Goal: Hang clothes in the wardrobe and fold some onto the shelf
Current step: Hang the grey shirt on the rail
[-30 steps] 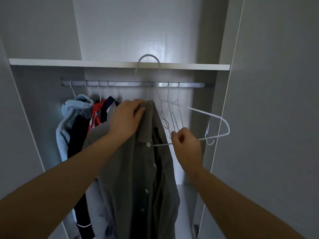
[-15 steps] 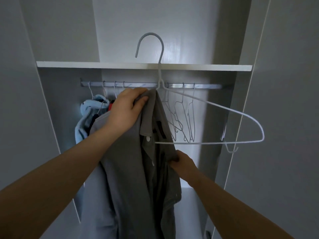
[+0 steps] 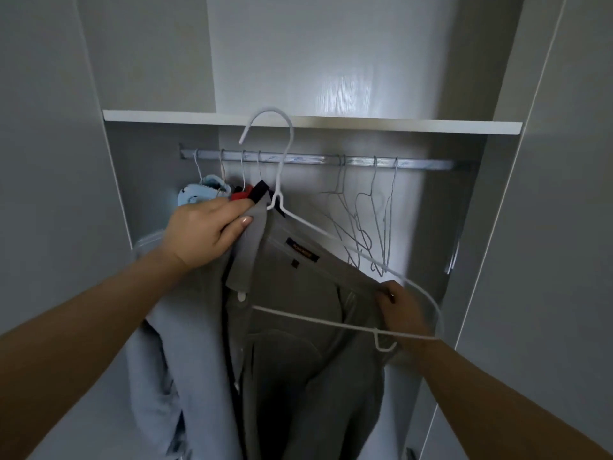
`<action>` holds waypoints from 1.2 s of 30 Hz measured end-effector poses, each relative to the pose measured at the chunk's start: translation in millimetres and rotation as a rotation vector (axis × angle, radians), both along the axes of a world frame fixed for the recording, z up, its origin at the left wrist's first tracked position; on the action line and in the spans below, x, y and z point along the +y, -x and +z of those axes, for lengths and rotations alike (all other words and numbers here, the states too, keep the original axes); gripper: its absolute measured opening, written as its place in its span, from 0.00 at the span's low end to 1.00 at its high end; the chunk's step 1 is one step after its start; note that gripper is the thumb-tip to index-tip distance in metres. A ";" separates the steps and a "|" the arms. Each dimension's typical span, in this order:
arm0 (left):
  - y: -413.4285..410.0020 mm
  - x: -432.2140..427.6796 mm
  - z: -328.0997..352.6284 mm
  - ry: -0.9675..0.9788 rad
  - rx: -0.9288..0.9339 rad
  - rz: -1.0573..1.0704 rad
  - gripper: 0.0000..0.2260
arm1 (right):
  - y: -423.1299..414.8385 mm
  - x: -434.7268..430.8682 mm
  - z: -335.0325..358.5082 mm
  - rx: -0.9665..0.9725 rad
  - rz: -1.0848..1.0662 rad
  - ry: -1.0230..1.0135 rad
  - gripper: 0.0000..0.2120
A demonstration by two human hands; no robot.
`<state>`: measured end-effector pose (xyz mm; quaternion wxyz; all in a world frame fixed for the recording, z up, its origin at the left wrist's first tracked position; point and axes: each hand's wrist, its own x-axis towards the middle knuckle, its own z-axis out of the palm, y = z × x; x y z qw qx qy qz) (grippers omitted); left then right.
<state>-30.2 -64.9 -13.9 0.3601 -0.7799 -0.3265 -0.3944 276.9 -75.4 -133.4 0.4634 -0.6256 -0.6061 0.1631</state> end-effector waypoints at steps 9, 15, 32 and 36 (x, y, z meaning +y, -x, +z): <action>25.9 8.3 -17.8 -0.036 0.295 0.033 0.22 | -30.3 -5.6 3.8 -0.292 -0.026 -0.003 0.13; 1.3 10.2 -29.9 -0.044 0.230 0.273 0.14 | -8.5 -3.1 16.8 -0.040 -0.066 0.022 0.13; -35.8 5.6 -36.2 0.294 -0.313 0.084 0.23 | 50.7 -27.5 60.0 0.310 0.347 0.019 0.16; -38.0 -1.3 -31.4 0.348 -0.363 0.003 0.25 | 34.0 -22.4 65.5 -0.021 -0.239 -0.422 0.06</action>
